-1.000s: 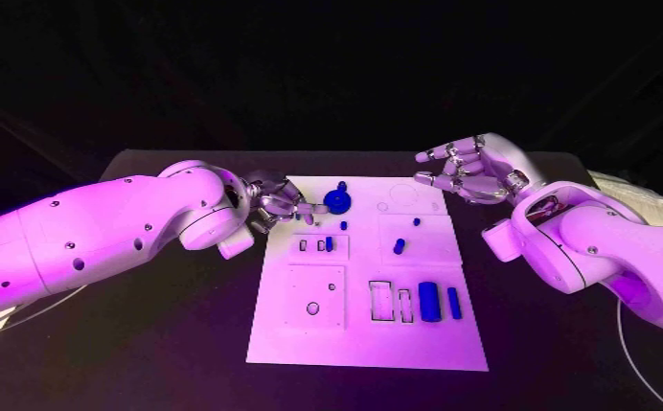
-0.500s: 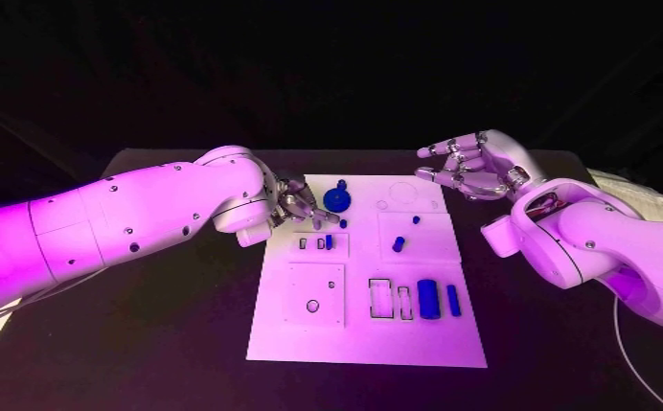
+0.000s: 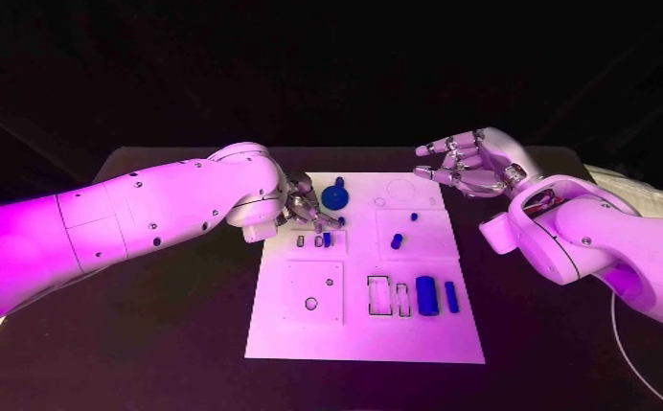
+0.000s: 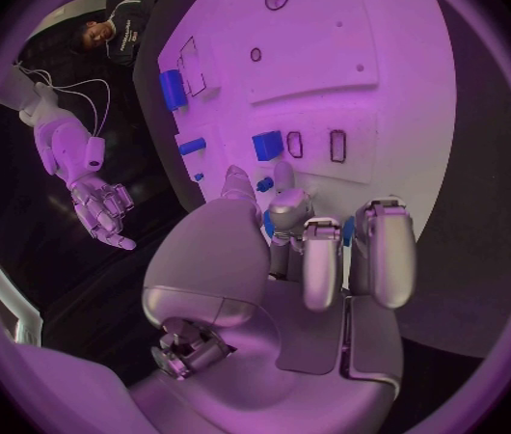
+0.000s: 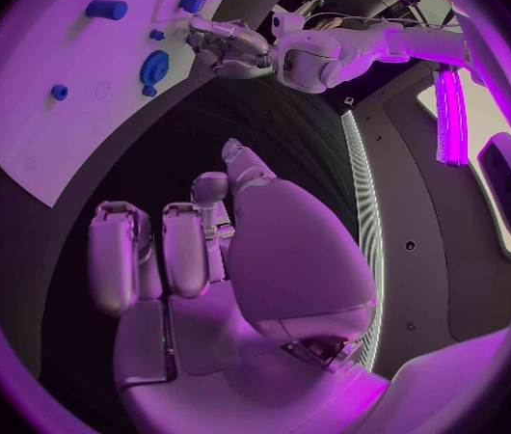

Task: Assemble the parts on the task board

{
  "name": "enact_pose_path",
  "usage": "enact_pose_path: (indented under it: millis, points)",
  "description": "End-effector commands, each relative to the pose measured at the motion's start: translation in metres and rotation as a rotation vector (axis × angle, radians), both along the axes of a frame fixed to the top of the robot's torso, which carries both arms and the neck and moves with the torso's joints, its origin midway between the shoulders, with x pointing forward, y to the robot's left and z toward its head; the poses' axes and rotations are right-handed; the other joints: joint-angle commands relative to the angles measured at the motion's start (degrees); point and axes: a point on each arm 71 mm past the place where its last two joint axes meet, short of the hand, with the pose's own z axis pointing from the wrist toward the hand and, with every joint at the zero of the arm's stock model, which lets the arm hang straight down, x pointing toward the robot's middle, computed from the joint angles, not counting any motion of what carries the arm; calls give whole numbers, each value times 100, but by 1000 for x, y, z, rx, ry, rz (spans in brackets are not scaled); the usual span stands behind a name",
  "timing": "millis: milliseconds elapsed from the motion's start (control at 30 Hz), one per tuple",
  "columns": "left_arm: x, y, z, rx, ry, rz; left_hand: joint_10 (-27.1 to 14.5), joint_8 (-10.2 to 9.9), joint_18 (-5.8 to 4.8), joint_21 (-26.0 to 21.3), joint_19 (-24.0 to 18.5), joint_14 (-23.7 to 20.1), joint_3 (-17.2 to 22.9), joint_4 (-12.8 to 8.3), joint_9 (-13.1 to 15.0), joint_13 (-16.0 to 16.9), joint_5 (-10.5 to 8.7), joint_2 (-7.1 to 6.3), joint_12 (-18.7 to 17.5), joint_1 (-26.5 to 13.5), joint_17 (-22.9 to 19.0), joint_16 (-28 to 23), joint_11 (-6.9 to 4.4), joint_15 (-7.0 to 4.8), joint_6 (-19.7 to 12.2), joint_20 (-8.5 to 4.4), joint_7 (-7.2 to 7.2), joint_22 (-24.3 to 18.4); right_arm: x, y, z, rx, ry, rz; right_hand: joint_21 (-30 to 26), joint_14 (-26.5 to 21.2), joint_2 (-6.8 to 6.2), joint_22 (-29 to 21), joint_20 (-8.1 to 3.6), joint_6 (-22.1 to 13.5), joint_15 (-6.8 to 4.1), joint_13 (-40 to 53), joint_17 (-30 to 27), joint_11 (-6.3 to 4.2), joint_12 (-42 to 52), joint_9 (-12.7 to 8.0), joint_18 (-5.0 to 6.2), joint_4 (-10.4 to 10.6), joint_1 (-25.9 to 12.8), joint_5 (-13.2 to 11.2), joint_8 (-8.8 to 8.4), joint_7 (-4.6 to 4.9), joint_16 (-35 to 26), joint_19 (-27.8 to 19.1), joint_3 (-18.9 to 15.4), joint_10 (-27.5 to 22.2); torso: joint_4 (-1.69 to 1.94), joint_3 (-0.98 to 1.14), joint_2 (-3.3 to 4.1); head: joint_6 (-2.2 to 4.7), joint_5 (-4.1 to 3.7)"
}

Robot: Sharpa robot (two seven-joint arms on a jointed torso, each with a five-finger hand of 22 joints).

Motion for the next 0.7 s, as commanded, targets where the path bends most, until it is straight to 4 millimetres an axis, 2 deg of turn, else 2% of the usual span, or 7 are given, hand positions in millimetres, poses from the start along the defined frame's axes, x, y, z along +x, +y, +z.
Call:
enact_pose_path:
  millis: [33, 700]
  points:
    - [0, -2, -1, 53, 14, -33, -29, 19, -65, 20, 128, 603, -45, 3, 5, 9, -34, 22, -2, -40, 1507, 17, -7, -23, -26, 4, -5, 321, 0, 2, -1, -14, 1, 14, -35, 261, 12, -7, 1, 3, 28, -10, -4, 1, -30, -2, 51, -35, 56, 23, 14, -9, -18, -30, -4, -54, 1, 5, -4, -31, 18]
    - [0, -10, -3, 71, 37, -68, 59, 127, -96, 102, 200, 603, -21, -23, 144, 167, -41, 95, 135, 56, 1507, 17, -25, -31, -40, 2, -28, 479, 1, 4, -4, -16, 12, 21, -46, 258, 17, -27, 2, 6, 30, -21, -18, 4, -40, -2, 55, -24, 39, 26, 16, -7, -30, -44, -10, -57, 5, 6, 0, -78, 30]
